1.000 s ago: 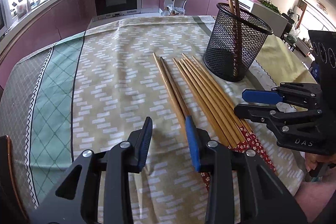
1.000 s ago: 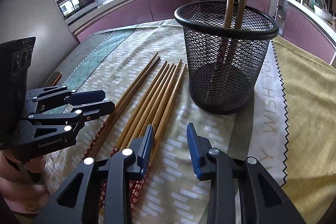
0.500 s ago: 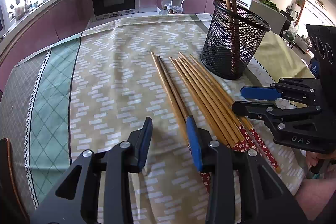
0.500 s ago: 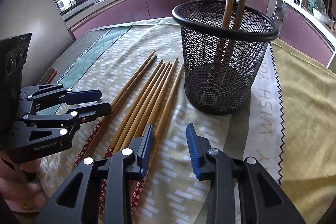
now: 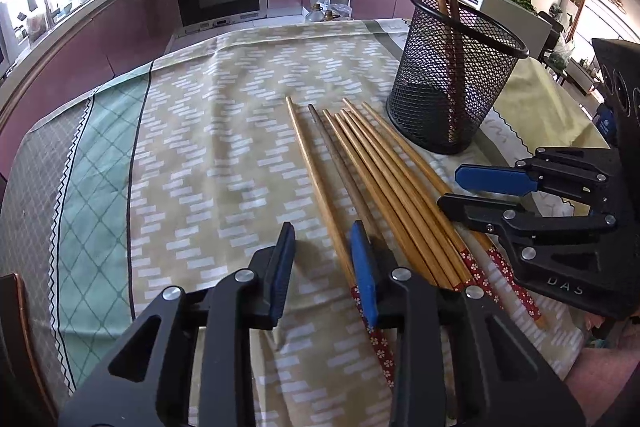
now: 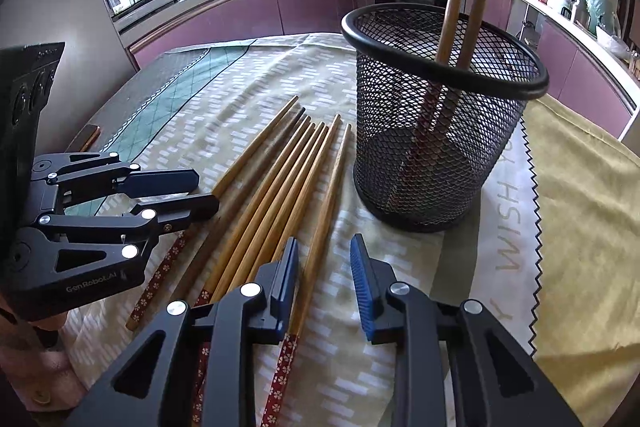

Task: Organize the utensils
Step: 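Open the left gripper and return it to the chopstick row, then close the left gripper on another wooden chopstick, then lift the chopstick upright with the left gripper and drop it into the mesh cup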

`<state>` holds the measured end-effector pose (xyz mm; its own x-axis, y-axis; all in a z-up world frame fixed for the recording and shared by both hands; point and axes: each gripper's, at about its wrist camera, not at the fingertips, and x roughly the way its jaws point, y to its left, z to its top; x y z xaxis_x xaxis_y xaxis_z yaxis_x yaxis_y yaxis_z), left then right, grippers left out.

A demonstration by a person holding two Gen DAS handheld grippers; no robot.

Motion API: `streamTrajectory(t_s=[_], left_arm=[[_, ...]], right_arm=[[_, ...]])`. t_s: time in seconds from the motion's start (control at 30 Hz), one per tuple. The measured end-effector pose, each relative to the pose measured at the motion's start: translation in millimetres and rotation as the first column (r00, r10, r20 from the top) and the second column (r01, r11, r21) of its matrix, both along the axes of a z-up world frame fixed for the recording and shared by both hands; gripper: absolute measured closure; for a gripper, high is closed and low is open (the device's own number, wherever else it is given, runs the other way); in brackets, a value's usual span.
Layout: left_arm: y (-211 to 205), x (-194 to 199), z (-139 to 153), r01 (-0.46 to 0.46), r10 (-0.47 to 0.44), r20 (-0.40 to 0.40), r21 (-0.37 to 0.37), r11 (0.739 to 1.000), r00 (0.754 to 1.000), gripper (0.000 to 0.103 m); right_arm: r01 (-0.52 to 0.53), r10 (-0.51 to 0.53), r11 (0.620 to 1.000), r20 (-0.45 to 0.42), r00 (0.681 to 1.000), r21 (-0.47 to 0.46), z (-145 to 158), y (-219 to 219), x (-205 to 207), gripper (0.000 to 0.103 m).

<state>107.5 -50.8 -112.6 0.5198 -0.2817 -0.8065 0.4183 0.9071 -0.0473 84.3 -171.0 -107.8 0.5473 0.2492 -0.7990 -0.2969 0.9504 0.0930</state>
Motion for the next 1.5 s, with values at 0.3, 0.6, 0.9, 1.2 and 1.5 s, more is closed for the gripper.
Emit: streamTrajectory(t_s=[0.3, 0.6, 0.9, 1.2, 1.5], left_arm=[[-4.1, 26.3, -0.9, -0.009, 0.009, -0.027, -0.023, 1.000, 1.000, 0.082], [-9.0, 30.8, -3.5, -0.035, 0.032, -0.043, -0.051, 0.998, 0.999, 0.094], [0.4, 15.5, 8.5, -0.045, 0.043, -0.020, -0.090, 0.995, 0.999, 0.095], [12.6, -8.2, 58.4, 0.026, -0.017, 0.048, -0.201, 0.979, 0.999, 0.095], [19.2, -29.9, 106.1, 0.098, -0.063, 0.130, -0.281, 0.955, 0.990, 0.095]], right_arm=[[0.007, -0.007, 1.000, 0.004, 1.000, 0.008, -0.3, 1.1, 9.9, 0.088], [0.021, -0.020, 0.997, -0.011, 1.000, 0.075, 0.7, -7.9, 8.6, 0.096], [-0.011, 0.009, 0.992, 0.012, 1.000, 0.123, 14.9, -18.1, -4.7, 0.098], [-0.082, 0.062, 0.972, 0.098, 0.993, 0.219, 50.0, -29.2, -23.1, 0.098], [-0.109, 0.052, 0.953, 0.200, 0.978, 0.282, 84.8, -46.6, -37.9, 0.098]])
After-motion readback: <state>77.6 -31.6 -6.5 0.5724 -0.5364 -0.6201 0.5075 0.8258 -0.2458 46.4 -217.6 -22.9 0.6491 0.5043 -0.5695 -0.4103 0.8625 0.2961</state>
